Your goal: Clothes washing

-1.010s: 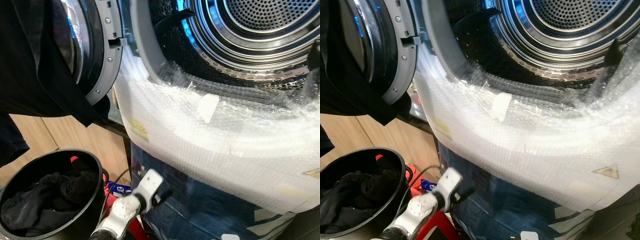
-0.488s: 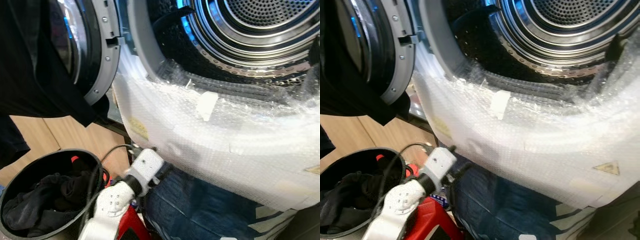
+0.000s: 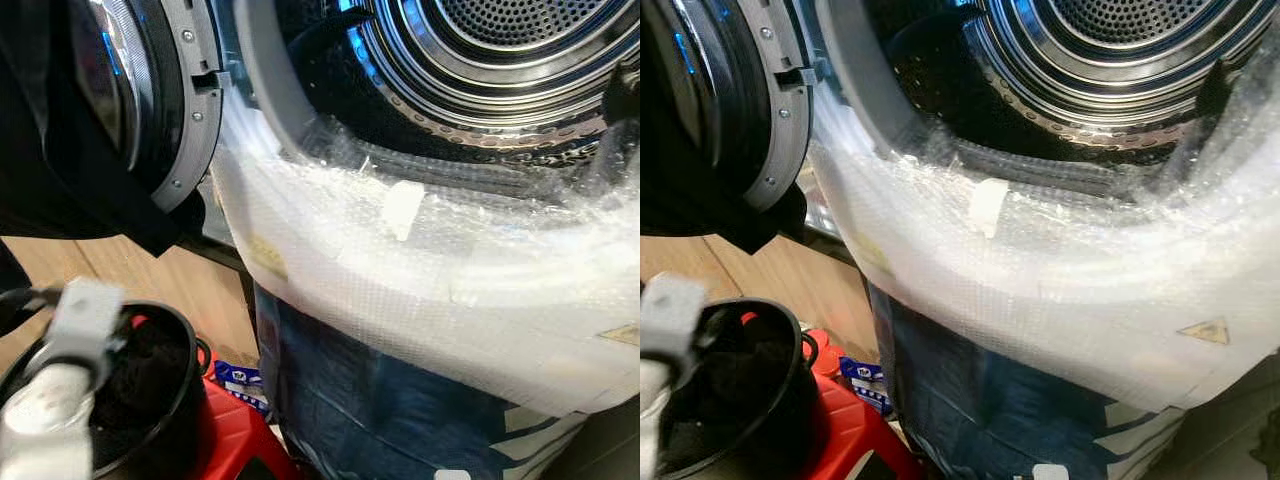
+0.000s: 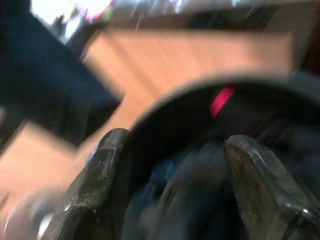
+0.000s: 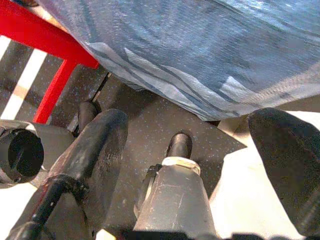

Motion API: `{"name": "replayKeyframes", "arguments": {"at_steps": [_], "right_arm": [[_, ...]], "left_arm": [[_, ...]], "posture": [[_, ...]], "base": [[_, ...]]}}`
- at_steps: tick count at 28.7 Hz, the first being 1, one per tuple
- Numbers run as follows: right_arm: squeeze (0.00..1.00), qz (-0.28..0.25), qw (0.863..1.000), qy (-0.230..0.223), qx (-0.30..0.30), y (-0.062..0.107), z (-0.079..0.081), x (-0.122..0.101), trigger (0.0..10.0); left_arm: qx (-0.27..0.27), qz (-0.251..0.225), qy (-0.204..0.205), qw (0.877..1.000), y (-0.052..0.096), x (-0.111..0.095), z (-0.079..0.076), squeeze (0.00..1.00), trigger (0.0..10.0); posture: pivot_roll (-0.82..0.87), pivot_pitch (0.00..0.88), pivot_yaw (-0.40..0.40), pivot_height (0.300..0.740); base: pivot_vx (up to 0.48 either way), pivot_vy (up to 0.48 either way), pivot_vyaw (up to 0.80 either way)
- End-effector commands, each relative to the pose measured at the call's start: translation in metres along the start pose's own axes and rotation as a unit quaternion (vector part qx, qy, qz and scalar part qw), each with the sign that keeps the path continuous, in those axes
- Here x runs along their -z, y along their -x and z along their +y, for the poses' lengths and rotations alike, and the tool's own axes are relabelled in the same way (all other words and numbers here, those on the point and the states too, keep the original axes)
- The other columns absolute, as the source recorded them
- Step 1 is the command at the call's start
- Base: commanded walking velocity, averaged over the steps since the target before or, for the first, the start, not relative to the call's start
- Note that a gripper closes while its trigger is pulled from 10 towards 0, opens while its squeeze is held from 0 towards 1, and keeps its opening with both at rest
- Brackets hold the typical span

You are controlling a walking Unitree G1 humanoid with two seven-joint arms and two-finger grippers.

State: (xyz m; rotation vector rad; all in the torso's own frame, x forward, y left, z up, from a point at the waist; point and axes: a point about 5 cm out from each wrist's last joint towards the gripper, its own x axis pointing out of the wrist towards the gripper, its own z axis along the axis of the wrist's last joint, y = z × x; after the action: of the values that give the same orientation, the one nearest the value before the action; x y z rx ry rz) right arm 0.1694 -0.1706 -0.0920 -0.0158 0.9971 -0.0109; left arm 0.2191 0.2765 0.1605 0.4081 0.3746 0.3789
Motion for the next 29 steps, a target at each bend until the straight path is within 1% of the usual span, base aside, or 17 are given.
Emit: {"name": "replayKeyframes", "arguments": {"at_steps": [1,5,7,9,10,13,15,18,19,20,21,23,24,25,26,27,29], "right_arm": [[0.0,0.008,1.0,0.002,-0.008,0.0,0.005,0.003,10.0],[0.0,0.009,1.0,0.005,-0.01,0.0,0.005,0.003,10.0],[0.0,0.008,1.0,0.006,-0.011,0.0,0.006,0.001,10.0],[0.0,0.007,1.0,0.006,-0.011,-0.001,0.006,0.0,10.0],[0.0,0.006,1.0,0.006,-0.011,-0.001,0.005,-0.001,10.0],[0.0,0.005,1.0,0.007,-0.012,-0.001,0.005,-0.002,10.0],[0.0,0.005,1.0,0.009,-0.013,-0.001,0.005,-0.002,10.0],[0.0,0.005,1.0,0.012,-0.016,-0.001,0.006,-0.002,10.0],[0.0,0.005,1.0,0.014,-0.016,-0.001,0.006,-0.001,10.0],[0.0,0.005,1.0,0.014,-0.016,-0.001,0.006,-0.001,10.0],[0.0,0.006,1.0,0.015,-0.016,-0.001,0.006,-0.001,10.0],[0.0,0.005,1.0,0.015,-0.016,-0.001,0.006,-0.001,10.0],[0.0,0.005,1.0,0.015,-0.016,-0.001,0.006,-0.001,10.0],[0.0,0.004,1.0,0.016,-0.016,-0.001,0.006,-0.002,10.0],[0.0,0.004,1.0,0.018,-0.017,-0.001,0.006,-0.002,10.0],[0.0,0.004,1.0,0.019,-0.017,-0.001,0.006,-0.002,10.0],[0.0,0.004,1.0,0.019,-0.018,-0.001,0.006,-0.002,10.0]], "left_arm": [[-0.04,0.061,0.056,0.996,0.0,0.021,0.015,0.0,10.0],[-0.055,0.073,0.077,0.993,0.002,0.025,0.019,0.0,10.0],[-0.089,0.089,0.089,0.988,0.007,0.03,0.025,0.0,10.0],[-0.1,0.097,0.097,0.986,0.009,0.033,0.027,0.0,10.0],[-0.123,0.101,0.094,0.983,0.011,0.037,0.033,0.0,10.0],[-0.157,0.097,0.1,0.978,0.011,0.038,0.042,0.0,10.0],[-0.165,0.083,0.127,0.974,0.009,0.036,0.043,0.0,10.0],[-0.148,0.055,0.189,0.969,0.003,0.031,0.039,0.0,10.0],[-0.146,0.033,0.172,0.974,0.003,0.025,0.038,0.0,10.0],[-0.146,0.033,0.172,0.974,0.003,0.025,0.038,0.0,10.0],[-0.134,0.011,0.182,0.974,0.002,0.02,0.034,0.0,10.0],[-0.12,-0.008,0.209,0.971,0.001,0.017,0.03,0.0,10.0],[-0.114,-0.009,0.234,0.966,0.0,0.018,0.029,0.0,10.0],[-0.106,0.002,0.275,0.956,-0.005,0.024,0.027,0.0,10.0],[-0.086,0.013,0.296,0.951,-0.009,0.027,0.023,0.0,10.0],[-0.073,0.018,0.309,0.948,-0.011,0.029,0.02,0.0,10.0],[-0.058,0.014,0.303,0.951,-0.016,0.028,0.016,0.0,10.0]], "posture": [[0.26,0.055,0.068,0.74],[0.27,0.052,0.063,0.74],[0.26,0.05,0.065,0.74],[0.26,0.049,0.066,0.74],[0.27,0.047,0.068,0.74],[0.27,0.039,0.066,0.74],[0.27,0.033,0.062,0.74],[0.26,0.025,0.06,0.74],[0.26,0.019,0.061,0.74],[0.26,0.019,0.061,0.74],[0.25,0.011,0.063,0.74],[0.25,0.007,0.064,0.74],[0.25,0.004,0.063,0.74],[0.25,0.004,0.063,0.74],[0.25,0.005,0.062,0.74],[0.25,0.005,0.062,0.74],[0.25,0.003,0.055,0.74]], "base": [[0.0,0.0,0.0],[0.0,0.0,0.0],[0.0,0.0,0.0],[0.0,0.0,0.0],[0.0,0.0,0.0],[0.0,0.0,0.0],[0.0,0.0,0.0],[0.0,0.0,0.0],[0.0,0.0,0.0],[0.0,0.0,0.0],[0.0,0.0,0.0],[0.0,0.0,0.0],[0.0,0.0,0.0],[0.0,0.0,0.0],[0.0,0.0,0.0],[0.0,0.0,0.0],[0.0,0.0,0.0]]}}
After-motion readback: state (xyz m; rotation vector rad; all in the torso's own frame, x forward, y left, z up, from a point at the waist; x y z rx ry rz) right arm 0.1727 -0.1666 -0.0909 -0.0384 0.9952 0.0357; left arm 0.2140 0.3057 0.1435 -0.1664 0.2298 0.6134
